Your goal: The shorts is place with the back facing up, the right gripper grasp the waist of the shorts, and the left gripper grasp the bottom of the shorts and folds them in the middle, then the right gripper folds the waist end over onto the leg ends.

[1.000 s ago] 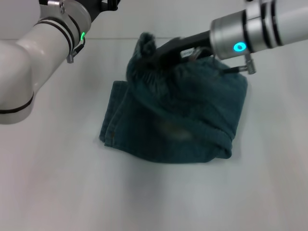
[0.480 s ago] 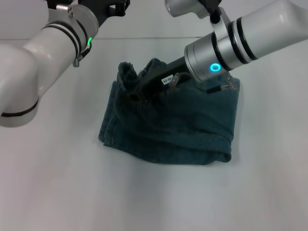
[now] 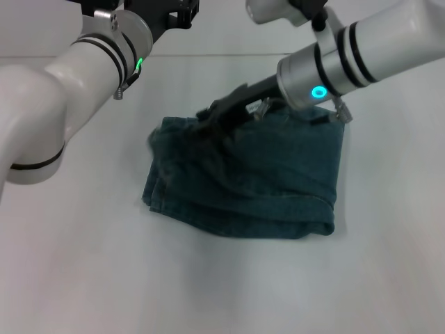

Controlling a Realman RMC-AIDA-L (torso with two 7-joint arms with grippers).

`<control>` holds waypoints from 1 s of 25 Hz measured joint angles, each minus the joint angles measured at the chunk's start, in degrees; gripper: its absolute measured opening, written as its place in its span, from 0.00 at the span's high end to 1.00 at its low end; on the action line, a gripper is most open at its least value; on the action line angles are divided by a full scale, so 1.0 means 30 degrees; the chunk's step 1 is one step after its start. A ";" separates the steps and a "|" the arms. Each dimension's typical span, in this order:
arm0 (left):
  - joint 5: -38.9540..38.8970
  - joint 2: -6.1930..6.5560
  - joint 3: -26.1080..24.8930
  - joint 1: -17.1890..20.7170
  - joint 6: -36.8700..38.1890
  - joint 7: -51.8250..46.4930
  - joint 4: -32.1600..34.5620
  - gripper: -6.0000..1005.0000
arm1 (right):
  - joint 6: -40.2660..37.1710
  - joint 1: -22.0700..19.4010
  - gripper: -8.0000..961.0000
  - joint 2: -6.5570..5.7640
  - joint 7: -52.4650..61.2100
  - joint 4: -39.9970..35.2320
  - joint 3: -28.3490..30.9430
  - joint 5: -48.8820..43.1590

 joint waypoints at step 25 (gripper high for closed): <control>-0.0215 -0.0031 -0.0868 0.3566 0.3621 -0.0697 0.3109 0.38 | -0.4434 -0.9272 0.11 0.0001 -0.8377 -0.2852 -0.0186 0.9970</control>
